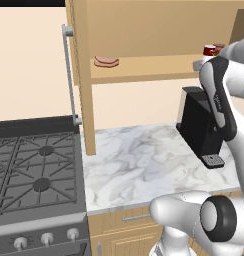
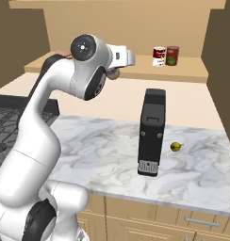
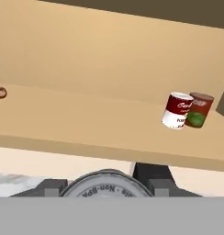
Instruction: Pick the cans from the counter and place them in their designated side in the cabinet.
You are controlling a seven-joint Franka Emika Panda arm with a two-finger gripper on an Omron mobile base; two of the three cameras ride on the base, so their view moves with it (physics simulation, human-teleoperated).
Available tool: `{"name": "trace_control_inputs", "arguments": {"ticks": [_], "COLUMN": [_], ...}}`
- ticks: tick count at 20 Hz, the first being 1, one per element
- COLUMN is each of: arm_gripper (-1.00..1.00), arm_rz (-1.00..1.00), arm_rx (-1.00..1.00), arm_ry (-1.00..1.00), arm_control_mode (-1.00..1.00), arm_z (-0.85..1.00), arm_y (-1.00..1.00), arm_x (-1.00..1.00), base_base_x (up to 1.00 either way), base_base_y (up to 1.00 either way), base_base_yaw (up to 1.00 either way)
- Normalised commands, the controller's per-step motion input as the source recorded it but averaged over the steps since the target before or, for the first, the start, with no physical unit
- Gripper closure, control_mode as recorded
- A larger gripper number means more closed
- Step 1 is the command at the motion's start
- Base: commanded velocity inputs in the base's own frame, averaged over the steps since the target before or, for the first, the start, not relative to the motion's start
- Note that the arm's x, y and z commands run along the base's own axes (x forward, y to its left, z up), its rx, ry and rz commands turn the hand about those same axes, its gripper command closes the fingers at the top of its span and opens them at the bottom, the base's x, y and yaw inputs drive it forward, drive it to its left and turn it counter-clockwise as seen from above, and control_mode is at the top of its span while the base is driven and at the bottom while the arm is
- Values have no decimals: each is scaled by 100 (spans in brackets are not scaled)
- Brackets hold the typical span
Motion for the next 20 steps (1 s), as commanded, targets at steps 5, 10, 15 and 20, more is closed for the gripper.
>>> {"name": "trace_control_inputs", "arguments": {"ticks": [5, 10, 15, 20], "arm_gripper": [100, 100, 100, 100], "arm_rz": [-1, -3, -3, -1], "arm_rx": [0, 0, 0, 0], "arm_ry": [-9, -5, -2, 0], "arm_control_mode": [-100, -100, -100, -100], "arm_z": [1, 0, 4, 2], "arm_y": [-10, -15, -16, -16], "arm_x": [21, 25, 27, 23], "base_base_x": [0, 0, 0, 0], "base_base_y": [0, 0, 0, 0], "base_base_yaw": [0, 0, 0, 0]}}
